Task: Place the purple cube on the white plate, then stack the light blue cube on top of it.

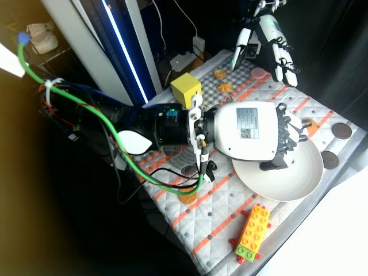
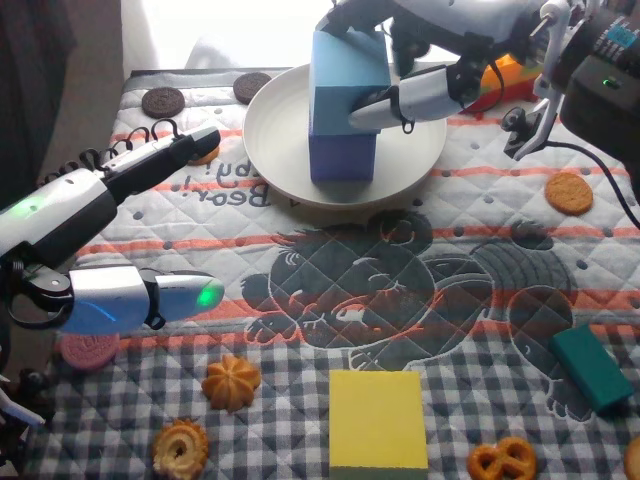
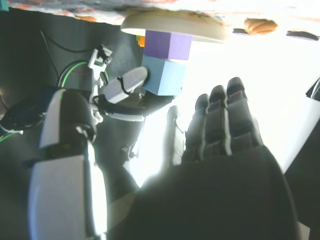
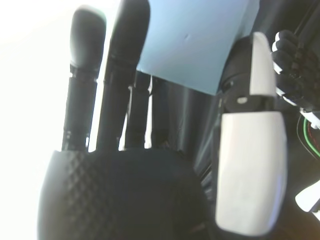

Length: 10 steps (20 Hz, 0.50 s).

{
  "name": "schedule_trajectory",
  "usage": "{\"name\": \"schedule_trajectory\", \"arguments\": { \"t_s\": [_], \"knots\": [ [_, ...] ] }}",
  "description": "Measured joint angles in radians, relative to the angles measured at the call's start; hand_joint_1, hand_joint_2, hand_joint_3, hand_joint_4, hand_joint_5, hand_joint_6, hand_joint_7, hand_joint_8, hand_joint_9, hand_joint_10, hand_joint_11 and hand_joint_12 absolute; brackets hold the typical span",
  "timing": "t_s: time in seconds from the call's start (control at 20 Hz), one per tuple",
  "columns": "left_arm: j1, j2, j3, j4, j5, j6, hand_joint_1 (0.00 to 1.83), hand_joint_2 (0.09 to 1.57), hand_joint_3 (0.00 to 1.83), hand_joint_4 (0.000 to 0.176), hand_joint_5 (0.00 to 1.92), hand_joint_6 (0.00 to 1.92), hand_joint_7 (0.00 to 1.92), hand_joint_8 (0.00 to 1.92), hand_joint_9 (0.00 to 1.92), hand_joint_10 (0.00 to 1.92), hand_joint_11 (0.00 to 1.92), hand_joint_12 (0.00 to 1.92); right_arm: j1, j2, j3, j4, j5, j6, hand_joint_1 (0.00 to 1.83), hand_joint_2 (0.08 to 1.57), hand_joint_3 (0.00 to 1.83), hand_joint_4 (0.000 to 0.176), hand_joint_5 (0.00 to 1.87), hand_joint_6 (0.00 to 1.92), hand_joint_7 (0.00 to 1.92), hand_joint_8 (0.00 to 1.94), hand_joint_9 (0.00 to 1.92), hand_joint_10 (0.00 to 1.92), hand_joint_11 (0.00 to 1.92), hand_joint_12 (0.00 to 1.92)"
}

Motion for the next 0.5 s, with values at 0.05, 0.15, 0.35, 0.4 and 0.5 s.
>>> {"name": "schedule_trajectory", "arguments": {
  "t_s": [0.05, 0.15, 0.35, 0.4, 0.5],
  "knots": [
    [0.0, 0.0, 0.0, -0.001, 0.0, 0.0, 0.79, 1.0, 0.0, 0.176, 0.08, 0.01, 0.0, 0.0, 0.0, 0.0, 0.0, 0.0, 0.0, 0.0, 0.0, -0.002, -0.003, 0.0, 0.87, 1.0, 0.0, 0.048, 0.46, 0.01, 0.54, 0.06, 0.67, 0.11, 0.39, 1.21],
    [0.0, 0.0, 0.0, 0.0, -0.001, -0.003, 0.8, 1.0, 0.0, 0.176, 0.09, 0.01, 0.01, 0.0, 0.0, 0.0, 0.0, 0.0, -0.001, 0.0, 0.0, -0.005, -0.015, -0.004, 0.78, 0.96, 0.0, 0.1, 0.25, 0.0, 0.4, 0.0, 0.52, 0.03, 0.24, 1.1],
    [0.0, 0.0, 0.0, 0.0, -0.001, -0.005, 0.76, 1.01, 0.0, 0.176, 0.09, 0.0, 0.02, 0.0, 0.0, 0.0, 0.0, 0.0, -0.003, -0.002, -0.002, -0.008, -0.032, -0.006, 0.72, 0.9, 0.0, 0.126, 0.0, 0.0, 0.12, 0.0, 0.25, 0.0, 0.0, 1.03],
    [0.0, 0.0, 0.0, -0.001, -0.001, -0.008, 0.76, 1.01, 0.0, 0.176, 0.09, 0.0, 0.02, 0.0, 0.0, 0.0, 0.0, 0.0, -0.003, -0.002, -0.003, -0.008, -0.031, -0.006, 0.72, 0.9, 0.0, 0.126, 0.0, 0.0, 0.12, 0.0, 0.25, 0.0, 0.0, 1.03],
    [0.0, 0.0, 0.0, -0.001, -0.002, -0.011, 0.79, 1.0, 0.0, 0.176, 0.09, 0.0, 0.01, 0.0, 0.0, 0.0, 0.0, 0.0, -0.003, -0.002, -0.011, -0.007, -0.031, -0.006, 0.71, 0.88, 0.0, 0.163, 0.0, 0.0, 0.01, 0.0, 0.17, 0.0, 0.0, 1.21]
  ]
}}
